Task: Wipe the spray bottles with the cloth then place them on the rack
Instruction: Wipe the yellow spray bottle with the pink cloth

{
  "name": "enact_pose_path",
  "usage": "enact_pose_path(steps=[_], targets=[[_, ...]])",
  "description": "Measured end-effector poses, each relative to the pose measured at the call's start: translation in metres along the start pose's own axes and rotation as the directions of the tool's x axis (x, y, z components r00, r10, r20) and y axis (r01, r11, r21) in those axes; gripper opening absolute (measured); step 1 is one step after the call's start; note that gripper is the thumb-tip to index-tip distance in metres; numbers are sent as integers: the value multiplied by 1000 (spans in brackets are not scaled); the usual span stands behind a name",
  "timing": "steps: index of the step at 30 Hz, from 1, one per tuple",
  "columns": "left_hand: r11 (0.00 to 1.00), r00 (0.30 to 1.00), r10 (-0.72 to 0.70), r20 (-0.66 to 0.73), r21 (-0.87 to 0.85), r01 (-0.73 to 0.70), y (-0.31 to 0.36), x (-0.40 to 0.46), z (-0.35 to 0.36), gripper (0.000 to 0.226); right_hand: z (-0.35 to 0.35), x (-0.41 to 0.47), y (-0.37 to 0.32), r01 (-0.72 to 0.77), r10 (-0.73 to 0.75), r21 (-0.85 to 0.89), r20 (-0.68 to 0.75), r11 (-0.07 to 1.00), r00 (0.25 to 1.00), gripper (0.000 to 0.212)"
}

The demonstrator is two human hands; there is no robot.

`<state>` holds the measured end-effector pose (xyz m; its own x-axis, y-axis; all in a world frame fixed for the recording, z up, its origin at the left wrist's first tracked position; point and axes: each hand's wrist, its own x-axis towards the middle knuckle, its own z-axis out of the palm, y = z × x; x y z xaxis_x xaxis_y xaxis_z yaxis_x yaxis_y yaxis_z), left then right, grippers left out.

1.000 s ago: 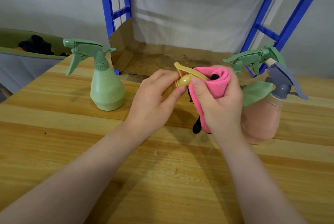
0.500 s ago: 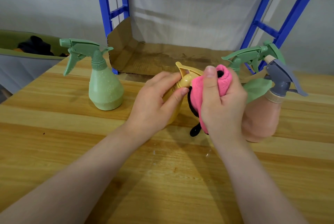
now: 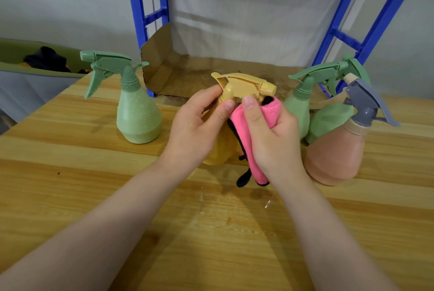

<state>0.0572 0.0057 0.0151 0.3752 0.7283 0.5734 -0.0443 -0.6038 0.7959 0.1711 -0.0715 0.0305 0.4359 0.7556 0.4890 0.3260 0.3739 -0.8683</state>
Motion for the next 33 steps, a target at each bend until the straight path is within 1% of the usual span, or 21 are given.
enact_pose_path(steps=[2, 4, 7, 8, 11, 14, 16, 18, 21, 23, 25, 27, 28, 30, 31, 32, 33], targets=[[1000, 1000, 16, 12, -3, -16, -2, 0, -1, 31, -1, 0, -2, 2, -2, -11, 8, 1000, 1000, 28], [999, 1000, 13, 25, -32, -12, -4, 0, -2, 32, -3, 1, -1, -24, 25, -36, 13, 999, 1000, 40], [988, 996, -28, 81, -147, 39, -3, 1, -4, 32, -8, 3, -6, -109, 113, -55, 64, 992, 992, 59], [981, 994, -41, 104, -186, 60, -3, 2, -5, 31, -11, 4, -9, -160, 162, -28, 104, 987, 981, 60], [957, 988, -57, 144, -274, 95, -3, 2, -3, 30, -22, 8, -18, -353, 302, 140, 296, 925, 906, 43], [905, 983, -90, 163, -399, 149, -6, 1, -1, 30, -27, 8, -15, -482, 301, 327, 472, 813, 828, 49], [870, 979, -118, 169, -458, 184, -4, 1, 0, 30, -27, 9, -13, -515, 270, 408, 523, 753, 809, 47], [865, 979, -131, 158, -464, 190, -3, 1, 1, 27, -26, 11, -11, -512, 273, 428, 505, 745, 819, 46], [868, 979, -171, 113, -453, 204, -3, 1, 0, 27, -20, 12, -8, -486, 342, 356, 398, 798, 852, 50], [853, 969, -202, 140, -462, 244, -7, 3, -3, 30, -20, 11, -9, -474, 373, 304, 334, 827, 866, 52], [797, 937, -240, 253, -500, 339, -11, 5, -10, 39, -23, 11, -14, -462, 380, 235, 322, 855, 867, 52], [740, 876, -242, 417, -505, 445, -15, 9, -22, 56, -29, 10, -19, -447, 367, 186, 347, 875, 863, 51], [725, 836, -218, 503, -490, 483, -16, 10, -27, 59, -31, 10, -20, -446, 361, 182, 364, 877, 858, 51], [706, 752, -129, 646, -473, 527, -14, 11, -34, 49, -34, 10, -20, -451, 347, 195, 405, 871, 846, 53], [689, 713, -87, 696, -475, 548, -12, 11, -35, 46, -34, 9, -20, -452, 338, 206, 422, 868, 841, 54], [671, 680, -60, 731, -475, 569, -10, 10, -36, 46, -35, 9, -20, -450, 328, 214, 436, 867, 838, 55], [670, 666, -51, 744, -469, 575, -9, 10, -36, 47, -35, 9, -18, -443, 315, 214, 449, 870, 836, 57]])
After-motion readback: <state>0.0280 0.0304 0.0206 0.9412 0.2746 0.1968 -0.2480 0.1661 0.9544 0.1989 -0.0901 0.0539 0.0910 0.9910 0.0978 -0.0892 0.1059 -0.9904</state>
